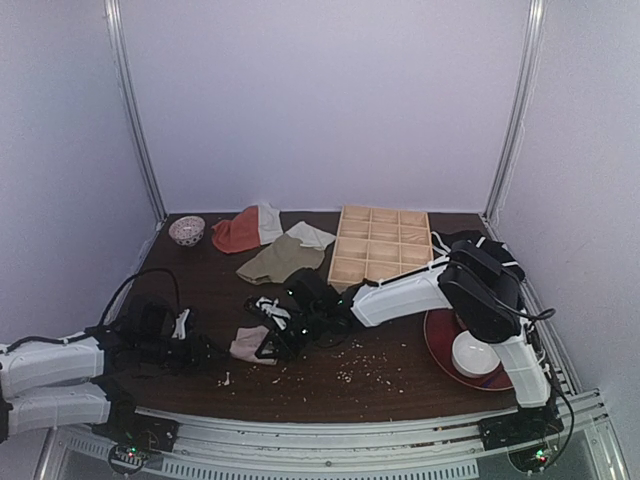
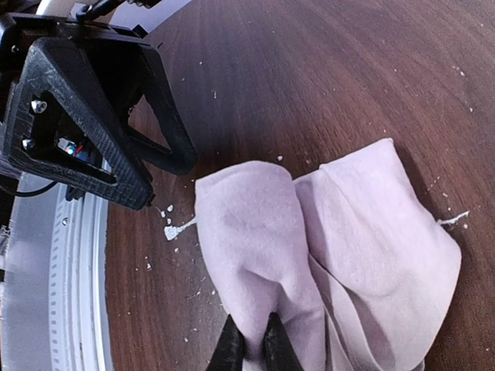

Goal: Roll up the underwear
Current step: Roll the underwear at the center of the board.

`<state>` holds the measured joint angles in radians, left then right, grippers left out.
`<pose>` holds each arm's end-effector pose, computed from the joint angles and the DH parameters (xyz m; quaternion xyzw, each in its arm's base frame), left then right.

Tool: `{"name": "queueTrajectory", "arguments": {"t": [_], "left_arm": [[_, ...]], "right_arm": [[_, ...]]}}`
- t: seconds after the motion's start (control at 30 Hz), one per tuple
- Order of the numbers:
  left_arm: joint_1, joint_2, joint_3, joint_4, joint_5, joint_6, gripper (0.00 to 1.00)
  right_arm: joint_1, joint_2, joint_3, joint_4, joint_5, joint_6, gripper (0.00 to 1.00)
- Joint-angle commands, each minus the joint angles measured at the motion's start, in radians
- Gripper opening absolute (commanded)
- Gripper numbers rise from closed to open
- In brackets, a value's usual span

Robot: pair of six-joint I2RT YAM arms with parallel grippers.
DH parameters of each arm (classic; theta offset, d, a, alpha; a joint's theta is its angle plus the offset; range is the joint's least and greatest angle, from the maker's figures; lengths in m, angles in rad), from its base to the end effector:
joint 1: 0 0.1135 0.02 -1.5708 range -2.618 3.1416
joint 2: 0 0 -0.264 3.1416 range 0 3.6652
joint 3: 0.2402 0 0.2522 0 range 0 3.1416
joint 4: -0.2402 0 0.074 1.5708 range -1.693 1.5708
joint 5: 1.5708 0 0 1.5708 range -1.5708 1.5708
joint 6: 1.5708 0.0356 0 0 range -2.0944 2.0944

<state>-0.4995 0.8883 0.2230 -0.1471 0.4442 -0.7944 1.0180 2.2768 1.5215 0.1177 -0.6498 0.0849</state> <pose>0.1298 -0.0883 0.1373 -0.0525 0.9083 -0.3809 0.1648 0.2405 0.4309 0.1292 -0.5090 0.6913 0.4662 0.2138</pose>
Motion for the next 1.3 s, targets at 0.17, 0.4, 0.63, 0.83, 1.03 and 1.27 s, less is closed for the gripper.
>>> {"name": "queueTrajectory", "arguments": {"t": [0.17,0.4,0.63,0.83,1.03,1.27], "left_arm": [[0.012,-0.019,0.014,0.009,-0.024,-0.014,0.46],[0.013,0.006,0.019,0.034,-0.034,-0.020,0.46],[0.013,0.075,0.021,0.125,-0.009,-0.010,0.49],[0.012,0.136,0.008,0.273,0.031,-0.003,0.52],[0.015,0.237,0.040,0.314,0.057,0.053,0.53],[0.018,0.373,0.071,0.402,0.115,0.089,0.52]], "right_arm": [[-0.052,0.087,0.006,0.039,-0.196,0.277,0.00],[-0.078,0.115,0.018,0.055,-0.240,0.399,0.00],[-0.088,0.149,0.042,0.008,-0.301,0.435,0.00],[-0.088,0.144,0.040,-0.024,-0.305,0.413,0.00],[-0.087,0.143,0.049,-0.050,-0.316,0.399,0.00],[-0.088,0.157,0.077,-0.107,-0.370,0.373,0.00]]}}
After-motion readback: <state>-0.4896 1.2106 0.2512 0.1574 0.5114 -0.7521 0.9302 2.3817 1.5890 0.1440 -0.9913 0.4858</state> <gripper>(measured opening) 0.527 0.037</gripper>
